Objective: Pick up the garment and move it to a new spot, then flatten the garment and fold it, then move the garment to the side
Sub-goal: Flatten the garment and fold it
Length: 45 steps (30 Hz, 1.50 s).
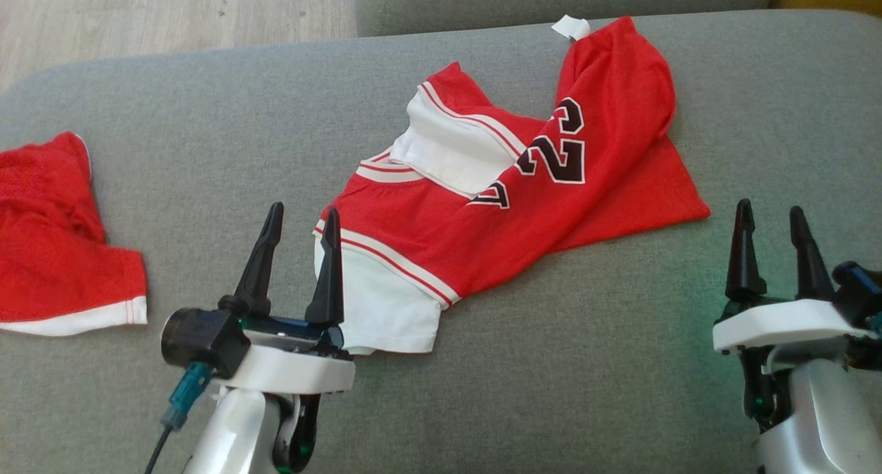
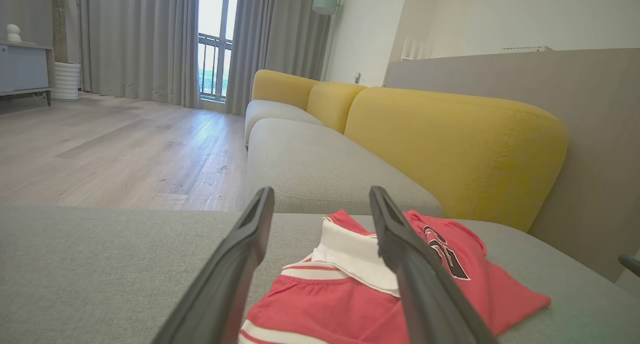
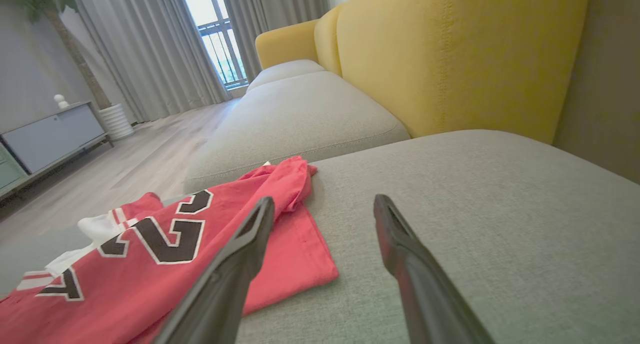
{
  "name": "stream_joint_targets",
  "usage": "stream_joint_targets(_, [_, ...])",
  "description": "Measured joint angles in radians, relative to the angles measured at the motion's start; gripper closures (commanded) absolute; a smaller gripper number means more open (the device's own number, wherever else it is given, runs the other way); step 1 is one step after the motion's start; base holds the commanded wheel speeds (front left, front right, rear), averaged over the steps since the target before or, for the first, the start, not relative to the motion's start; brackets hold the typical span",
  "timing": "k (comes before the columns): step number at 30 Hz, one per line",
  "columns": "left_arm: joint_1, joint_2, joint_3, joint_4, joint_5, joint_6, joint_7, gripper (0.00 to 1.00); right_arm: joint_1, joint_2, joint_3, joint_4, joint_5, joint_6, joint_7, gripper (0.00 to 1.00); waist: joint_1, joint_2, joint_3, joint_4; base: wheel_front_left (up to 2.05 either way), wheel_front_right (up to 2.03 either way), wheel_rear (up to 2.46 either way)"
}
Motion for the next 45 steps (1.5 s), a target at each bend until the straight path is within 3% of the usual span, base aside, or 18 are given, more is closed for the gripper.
stream_joint_targets(9, [-0.003,0.0,-0.004,0.0,0.003,-0.008,0.0,0.0,-0.012,0.003,-0.03,-0.008,-0.022,0.0,0.037,0.0,0.0002,0.0,0.03,0.019,0.0,0.0,0.0])
stream_joint_targets(18, [-0.017,0.0,-0.027,0.005,0.002,-0.012,0.0,0.0,-0.143,0.003,-0.142,0.213,-0.042,0.0,0.106,0.0,0.0002,0.0,0.071,0.062,0.0,0.0,0.0])
stream_joint_targets(24, [-0.037,0.0,-0.031,0.01,0.002,-0.012,0.0,0.0,-0.219,0.002,-0.179,0.381,-0.105,0.0,0.104,0.0,0.0002,0.0,0.092,0.096,0.0,0.0,0.0])
stream_joint_targets(30, [-0.037,0.0,-0.032,0.012,0.002,-0.011,0.0,0.0,-0.271,-0.001,-0.185,0.463,-0.094,0.0,0.065,0.0,0.0002,0.0,0.097,0.104,0.0,0.0,0.0])
stream_joint_targets(31, [-0.037,0.0,-0.032,0.013,0.002,-0.012,0.0,0.0,-0.281,-0.002,-0.182,0.478,-0.089,0.0,0.057,0.08,0.0002,0.0,0.097,0.103,0.0,0.0,0.0])
stream_joint_targets(33, [-0.037,0.0,-0.032,0.017,0.002,-0.011,0.0,0.0,-0.295,-0.003,-0.175,0.505,-0.088,0.0,0.039,0.64,0.0002,0.0,0.098,0.101,0.0,0.0,0.0])
stream_joint_targets(34, [-0.037,0.0,-0.032,0.018,0.002,-0.011,0.0,0.0,-0.3,-0.005,-0.166,0.517,-0.088,0.0,0.031,1.0,0.0002,0.0,0.098,0.1,0.0,0.0,0.0])
stream_joint_targets(39, [-0.037,0.0,-0.032,0.022,0.002,-0.011,0.0,0.0,-0.319,-0.006,-0.126,0.552,-0.078,0.0,0.006,1.0,0.0002,0.0,0.094,0.09,0.0,0.0,0.0])
stream_joint_targets(45, [-0.037,0.0,-0.028,0.049,0.023,-0.01,0.0,0.0,-0.315,-0.001,-0.253,0.503,-0.151,0.0,-0.014,1.0,0.0002,0.0,0.078,0.073,0.0,0.0,0.0])
